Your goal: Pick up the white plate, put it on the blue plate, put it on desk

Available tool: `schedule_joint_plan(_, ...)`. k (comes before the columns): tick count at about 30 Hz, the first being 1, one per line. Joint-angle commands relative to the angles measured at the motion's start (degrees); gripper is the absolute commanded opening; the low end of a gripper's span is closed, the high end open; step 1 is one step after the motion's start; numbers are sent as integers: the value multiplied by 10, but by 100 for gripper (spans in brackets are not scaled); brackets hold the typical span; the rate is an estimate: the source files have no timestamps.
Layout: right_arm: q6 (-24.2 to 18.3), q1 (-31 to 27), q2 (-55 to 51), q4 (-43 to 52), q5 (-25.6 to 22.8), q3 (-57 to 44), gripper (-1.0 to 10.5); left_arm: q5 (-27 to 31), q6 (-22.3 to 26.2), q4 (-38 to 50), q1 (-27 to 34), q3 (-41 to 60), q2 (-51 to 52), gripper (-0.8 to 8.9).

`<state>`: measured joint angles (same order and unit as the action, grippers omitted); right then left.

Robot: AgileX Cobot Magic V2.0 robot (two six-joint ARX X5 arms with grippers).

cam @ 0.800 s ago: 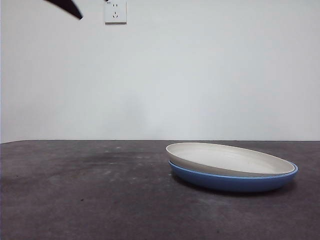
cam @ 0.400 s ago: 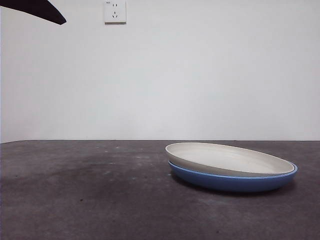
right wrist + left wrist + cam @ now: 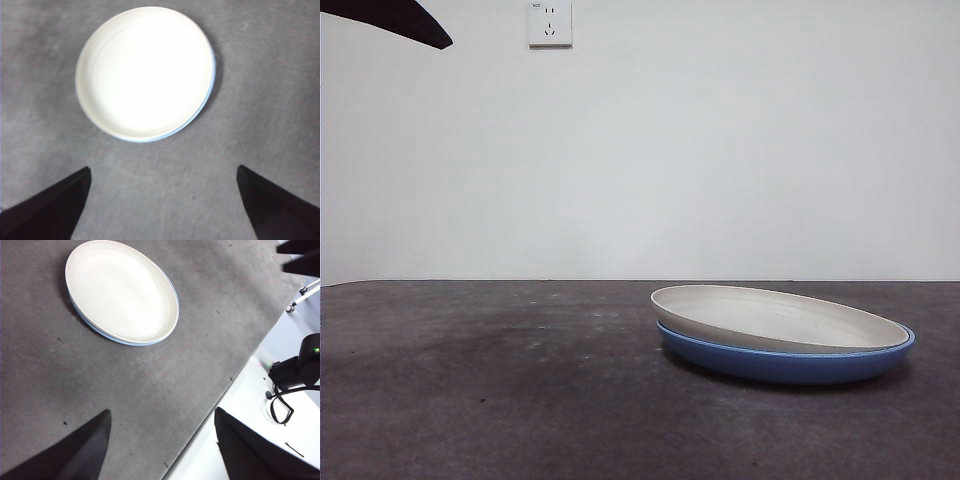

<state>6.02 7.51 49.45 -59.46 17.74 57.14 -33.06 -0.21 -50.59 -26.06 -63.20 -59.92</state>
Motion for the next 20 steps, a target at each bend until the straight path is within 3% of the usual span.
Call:
schedule_joint_plan(1, 9, 2, 45, 34, -2, 9, 399, -4, 10, 5, -3, -4, -4, 335)
schedule_joint_plan(20, -9, 2, 377, 217, 1, 9, 388, -4, 11, 5, -3, -4, -4, 335)
